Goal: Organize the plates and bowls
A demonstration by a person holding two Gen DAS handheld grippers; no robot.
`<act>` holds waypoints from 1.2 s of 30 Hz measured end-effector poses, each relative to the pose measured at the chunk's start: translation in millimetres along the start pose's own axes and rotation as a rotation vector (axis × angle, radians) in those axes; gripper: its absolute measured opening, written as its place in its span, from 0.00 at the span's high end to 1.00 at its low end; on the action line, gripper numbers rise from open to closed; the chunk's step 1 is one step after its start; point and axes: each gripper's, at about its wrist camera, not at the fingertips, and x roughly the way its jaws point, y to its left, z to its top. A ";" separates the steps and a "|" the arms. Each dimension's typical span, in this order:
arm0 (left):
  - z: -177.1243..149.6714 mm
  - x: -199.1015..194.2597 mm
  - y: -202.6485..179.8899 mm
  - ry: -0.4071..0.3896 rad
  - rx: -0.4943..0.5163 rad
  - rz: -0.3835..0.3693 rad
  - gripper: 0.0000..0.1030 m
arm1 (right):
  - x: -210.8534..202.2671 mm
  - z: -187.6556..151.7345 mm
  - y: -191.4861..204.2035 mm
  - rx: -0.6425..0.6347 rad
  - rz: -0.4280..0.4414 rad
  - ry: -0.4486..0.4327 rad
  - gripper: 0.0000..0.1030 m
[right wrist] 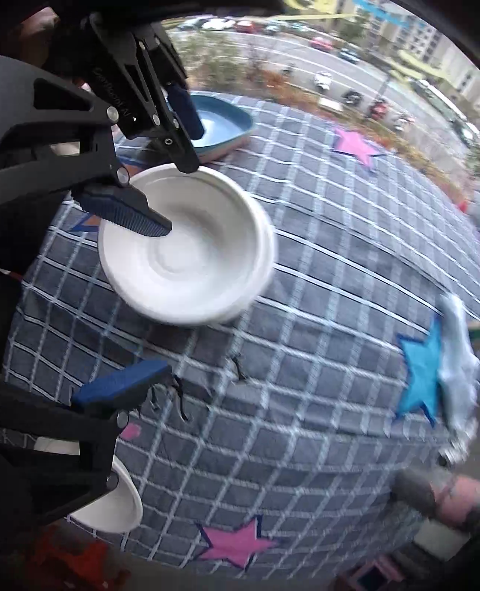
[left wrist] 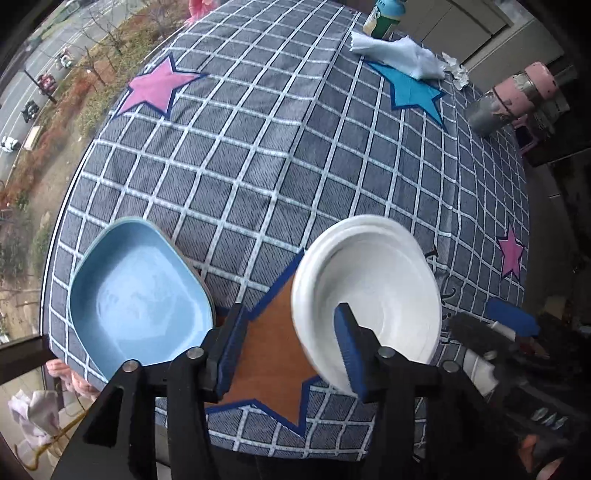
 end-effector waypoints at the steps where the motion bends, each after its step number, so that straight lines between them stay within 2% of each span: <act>1: 0.3 0.8 -0.3 0.003 0.004 0.008 0.46 | -2.8 0.4 -4.4 0.016 0.002 -0.006 0.31; 5: -5.8 0.5 -18.6 0.021 0.064 -0.032 0.46 | -17.5 -11.9 -31.8 0.102 0.005 -0.029 0.31; 8: -19.5 -0.6 -63.8 0.039 0.218 -0.101 0.46 | -30.7 -38.3 -66.3 0.158 -0.053 -0.056 0.31; 10: -35.6 1.2 -112.0 0.056 0.389 -0.143 0.46 | -33.2 -66.2 -104.3 0.239 -0.100 -0.044 0.31; 12: -50.1 5.2 -151.9 0.077 0.514 -0.167 0.46 | -30.0 -93.8 -143.2 0.344 -0.121 -0.013 0.31; 14: -59.9 13.9 -181.5 0.115 0.588 -0.190 0.46 | -26.1 -119.8 -178.8 0.433 -0.156 0.015 0.31; 16: -70.2 35.1 -214.5 0.173 0.632 -0.170 0.46 | -26.0 -135.5 -202.4 0.480 -0.168 0.026 0.31; 19: -75.4 69.6 -239.9 0.221 0.589 -0.128 0.46 | -16.9 -148.0 -224.5 0.500 -0.170 0.046 0.31; 24: -83.9 105.0 -262.3 0.263 0.550 -0.095 0.49 | 14.4 -143.1 -237.8 0.456 -0.148 0.084 0.31; 25: -85.6 107.9 -263.6 0.268 0.540 -0.105 0.55 | 21.3 -141.2 -238.8 0.444 -0.136 0.096 0.36; 26: -87.0 110.9 -264.1 0.282 0.523 -0.123 0.75 | 24.2 -140.8 -238.4 0.436 -0.114 0.094 0.62; 27: -88.7 113.0 -264.6 0.302 0.503 -0.136 0.79 | 26.6 -138.8 -236.5 0.421 -0.078 0.092 0.78; 28: -89.4 109.9 -264.3 0.290 0.484 -0.124 0.79 | 26.7 -136.8 -233.0 0.398 -0.066 0.094 0.81; 30: -90.7 99.0 -264.4 0.259 0.485 -0.113 0.79 | 21.1 -134.6 -226.0 0.367 -0.069 0.072 0.81; 32: -89.9 81.0 -262.4 0.230 0.487 -0.090 0.79 | 12.8 -134.1 -221.2 0.365 -0.033 0.063 0.81; 36: -81.9 30.3 -236.3 0.138 0.421 -0.042 0.79 | -12.7 -117.6 -193.9 0.296 0.019 0.035 0.81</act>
